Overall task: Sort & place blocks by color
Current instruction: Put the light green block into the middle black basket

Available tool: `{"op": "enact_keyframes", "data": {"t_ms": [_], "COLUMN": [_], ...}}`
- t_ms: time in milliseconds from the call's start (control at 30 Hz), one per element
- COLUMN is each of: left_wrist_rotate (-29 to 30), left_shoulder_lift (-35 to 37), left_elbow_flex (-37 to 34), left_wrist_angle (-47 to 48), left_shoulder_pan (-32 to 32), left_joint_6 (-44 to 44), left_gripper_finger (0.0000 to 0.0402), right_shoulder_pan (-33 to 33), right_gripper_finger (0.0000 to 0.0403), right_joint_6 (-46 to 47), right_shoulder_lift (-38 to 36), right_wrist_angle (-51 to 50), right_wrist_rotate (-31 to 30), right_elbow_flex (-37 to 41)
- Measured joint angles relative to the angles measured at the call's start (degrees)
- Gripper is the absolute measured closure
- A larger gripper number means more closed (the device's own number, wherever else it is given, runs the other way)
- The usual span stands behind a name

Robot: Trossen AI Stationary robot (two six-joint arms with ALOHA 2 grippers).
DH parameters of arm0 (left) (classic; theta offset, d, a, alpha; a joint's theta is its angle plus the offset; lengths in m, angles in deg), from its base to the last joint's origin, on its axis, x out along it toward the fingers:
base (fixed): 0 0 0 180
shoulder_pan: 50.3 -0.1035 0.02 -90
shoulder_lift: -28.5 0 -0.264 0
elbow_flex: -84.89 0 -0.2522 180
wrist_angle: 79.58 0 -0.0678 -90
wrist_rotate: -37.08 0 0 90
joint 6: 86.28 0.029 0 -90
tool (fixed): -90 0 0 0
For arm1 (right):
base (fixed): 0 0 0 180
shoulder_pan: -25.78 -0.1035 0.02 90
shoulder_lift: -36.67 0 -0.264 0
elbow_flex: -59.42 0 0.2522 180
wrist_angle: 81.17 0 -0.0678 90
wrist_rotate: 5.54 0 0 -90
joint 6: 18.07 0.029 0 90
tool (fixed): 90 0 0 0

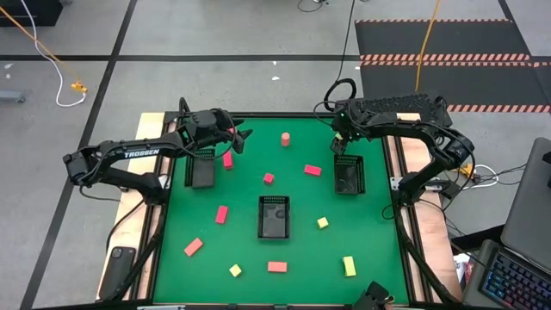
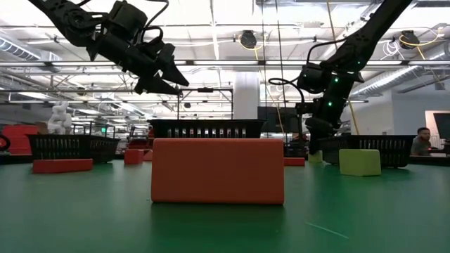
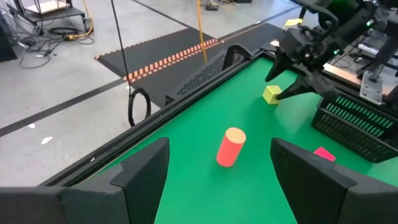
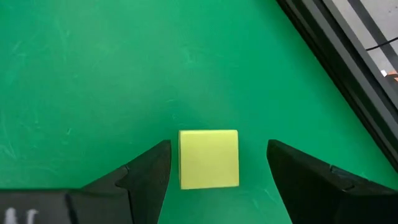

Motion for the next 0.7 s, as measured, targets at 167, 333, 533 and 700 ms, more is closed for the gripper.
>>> {"op": "enact_keyframes", "data": {"t_ms": [167,333,533,700], "left_wrist_rotate": [-0.12,-0.12,-0.12,-0.12], "left_shoulder_lift": [0.00,0.00,0.00,0.00], "left_elbow_flex": [0.00,0.00,0.00,-0.02], "left_wrist_angle": [-0.37,-0.41,-0.37,-0.34], "left_shoulder_pan": [0.09,0.10,0.10,0.10], "left_joint_6": [0.02,0.02,0.04,0.09], "left_gripper_finger": [0.0119,0.0119,0.0119,0.0119], "right_shoulder_pan": [0.00,0.00,-0.02,0.00], "right_gripper_finger": [0.0146,0.0161,0.0197,0.0249], "right_joint_6": [0.00,0.00,-0.07,-0.61], "right_shoulder_lift": [0.00,0.01,0.02,0.02], "right_wrist_angle": [1.93,4.30,10.00,9.57], "right_wrist_rotate": [0.02,-0.22,-0.24,-0.19], "right_elbow_flex": [1.94,4.18,5.06,5.08]}}
